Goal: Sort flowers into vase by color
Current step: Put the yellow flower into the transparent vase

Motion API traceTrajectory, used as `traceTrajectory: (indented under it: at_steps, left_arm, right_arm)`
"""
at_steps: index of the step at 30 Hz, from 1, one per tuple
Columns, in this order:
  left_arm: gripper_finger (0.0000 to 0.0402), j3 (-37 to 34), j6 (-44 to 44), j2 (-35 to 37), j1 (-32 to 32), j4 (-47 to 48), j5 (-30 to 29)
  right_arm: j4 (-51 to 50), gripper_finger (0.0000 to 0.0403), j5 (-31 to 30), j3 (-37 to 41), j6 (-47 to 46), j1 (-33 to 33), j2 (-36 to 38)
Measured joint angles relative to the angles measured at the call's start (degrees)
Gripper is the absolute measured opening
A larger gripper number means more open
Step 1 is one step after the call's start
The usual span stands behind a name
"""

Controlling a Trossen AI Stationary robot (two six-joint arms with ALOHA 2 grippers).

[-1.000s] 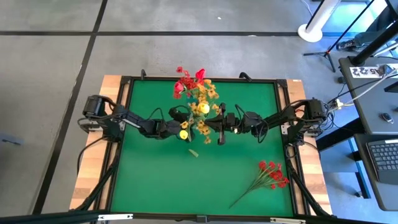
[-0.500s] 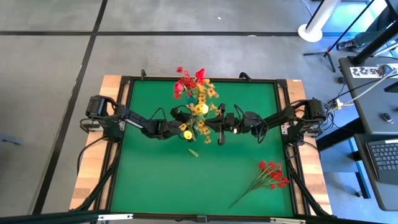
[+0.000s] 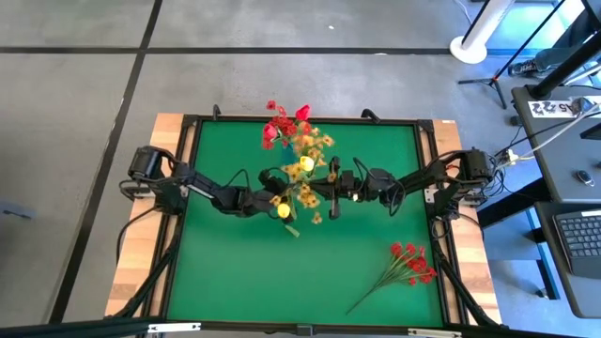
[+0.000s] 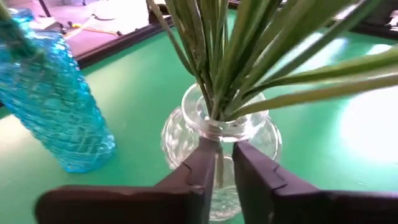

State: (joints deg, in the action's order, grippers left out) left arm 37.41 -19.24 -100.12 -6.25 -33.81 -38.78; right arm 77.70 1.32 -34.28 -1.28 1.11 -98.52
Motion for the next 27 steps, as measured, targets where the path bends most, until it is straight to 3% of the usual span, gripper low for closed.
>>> traceTrajectory:
  at_steps: [7, 19, 27]
  left_arm:
    - [0.0, 0.0, -2.6, 0.0, -4.2, -0.2, 2.0]
    - [0.0003, 0.0, -4.7, 0.0, -8.6, -0.3, 1.9]
    - [0.0004, 0.0, -4.5, 0.0, -11.3, -0.2, -0.8]
  right_arm:
    - [-0.3, 0.0, 2.9, 0.0, -1.5, 0.0, 0.0]
    - [-8.6, 0.0, 4.3, 0.0, -3.4, -0.2, 0.0]
    - [-10.2, 0.0, 3.1, 0.2, -1.8, -3.9, 0.0]
